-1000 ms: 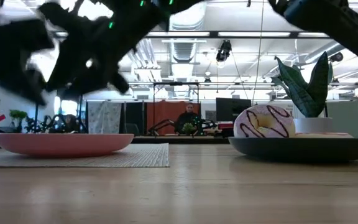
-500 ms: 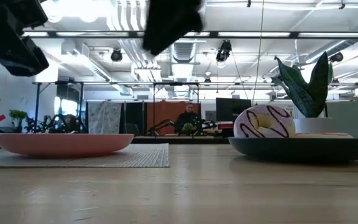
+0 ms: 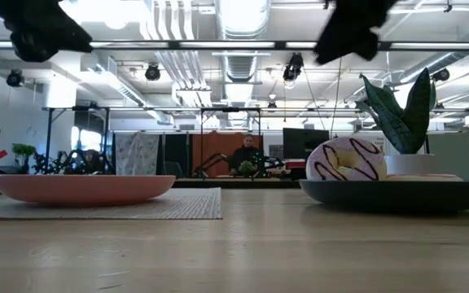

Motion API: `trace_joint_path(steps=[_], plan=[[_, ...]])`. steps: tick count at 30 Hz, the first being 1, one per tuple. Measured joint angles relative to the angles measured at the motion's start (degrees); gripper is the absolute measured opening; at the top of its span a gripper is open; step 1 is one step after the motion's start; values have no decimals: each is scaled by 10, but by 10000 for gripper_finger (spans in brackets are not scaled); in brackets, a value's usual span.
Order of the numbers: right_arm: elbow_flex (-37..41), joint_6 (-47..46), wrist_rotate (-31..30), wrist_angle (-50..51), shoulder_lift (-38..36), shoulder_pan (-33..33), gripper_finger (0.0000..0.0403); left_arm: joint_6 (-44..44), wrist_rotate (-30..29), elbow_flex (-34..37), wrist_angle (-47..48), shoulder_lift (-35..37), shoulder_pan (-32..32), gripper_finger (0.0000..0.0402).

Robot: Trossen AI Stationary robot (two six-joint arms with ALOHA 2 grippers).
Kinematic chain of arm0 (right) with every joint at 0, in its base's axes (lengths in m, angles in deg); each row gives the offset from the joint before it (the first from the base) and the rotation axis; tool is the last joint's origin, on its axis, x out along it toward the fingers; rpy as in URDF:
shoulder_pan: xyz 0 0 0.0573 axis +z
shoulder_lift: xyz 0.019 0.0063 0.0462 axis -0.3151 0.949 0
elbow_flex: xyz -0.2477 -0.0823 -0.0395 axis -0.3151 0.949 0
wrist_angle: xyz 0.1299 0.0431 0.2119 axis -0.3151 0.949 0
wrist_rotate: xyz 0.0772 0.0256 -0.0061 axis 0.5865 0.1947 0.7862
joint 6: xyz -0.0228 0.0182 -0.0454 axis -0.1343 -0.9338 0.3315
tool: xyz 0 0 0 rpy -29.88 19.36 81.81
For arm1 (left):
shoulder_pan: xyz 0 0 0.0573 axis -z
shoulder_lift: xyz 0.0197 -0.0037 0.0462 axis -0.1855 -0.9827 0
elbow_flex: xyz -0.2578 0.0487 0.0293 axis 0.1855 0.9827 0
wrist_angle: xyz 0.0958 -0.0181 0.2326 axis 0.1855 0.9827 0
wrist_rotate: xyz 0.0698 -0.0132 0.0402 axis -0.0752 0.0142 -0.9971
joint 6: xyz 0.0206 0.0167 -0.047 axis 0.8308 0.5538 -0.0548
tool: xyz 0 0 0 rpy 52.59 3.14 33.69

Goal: Pick & Place donuts
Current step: Return to Home Position

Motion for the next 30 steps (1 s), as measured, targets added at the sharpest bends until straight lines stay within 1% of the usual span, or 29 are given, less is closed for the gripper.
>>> trace_joint_path(steps=[2, 4, 6, 8, 10, 11, 12, 13, 15, 18, 20, 23, 27, 29, 30], plan=[[42, 18, 0, -3, -68, -10, 103, -36, 1, -8, -2, 0, 0, 60], [75, 46, -7, 9, -129, -23, 102, -38, 3, -10, -19, -1, 0, 60], [101, 61, -30, 47, -187, -31, 103, 12, 1, -9, -51, 2, -1, 60], [117, 51, -50, 70, -244, -35, 106, 62, -10, -2, -100, 8, -7, 60], [126, -10, -45, 88, -302, -34, 108, 106, -14, 8, -153, 12, -14, 60], [134, -26, -42, 99, -329, -34, 109, 130, -11, 13, -178, 16, -17, 60], [143, -25, -35, 99, -353, -30, 110, 151, -4, 19, -197, 22, -20, 60], [153, 1, -21, 88, -379, -24, 111, 168, 5, 26, -215, 30, -23, 60], [177, 60, -1, 50, -426, -15, 113, 191, 28, 44, -244, 49, -31, 60], [224, 88, -1, -12, -496, -16, 114, 216, 64, 79, -290, 83, -46, 60], [265, 90, -2, -57, -540, -17, 111, 234, 98, 108, -327, 109, -57, 60], [329, 88, 37, -119, -599, -15, 107, 256, 151, 155, -403, 142, -75, 60], [406, 73, 45, -195, -665, -16, 101, 259, 252, 212, -483, 178, -102, 60], [439, 79, 51, -230, -691, -15, 98, 249, 281, 238, -510, 193, -118, 60], [452, 83, 49, -241, -703, -16, 97, 242, 286, 250, -520, 200, -125, 60]])
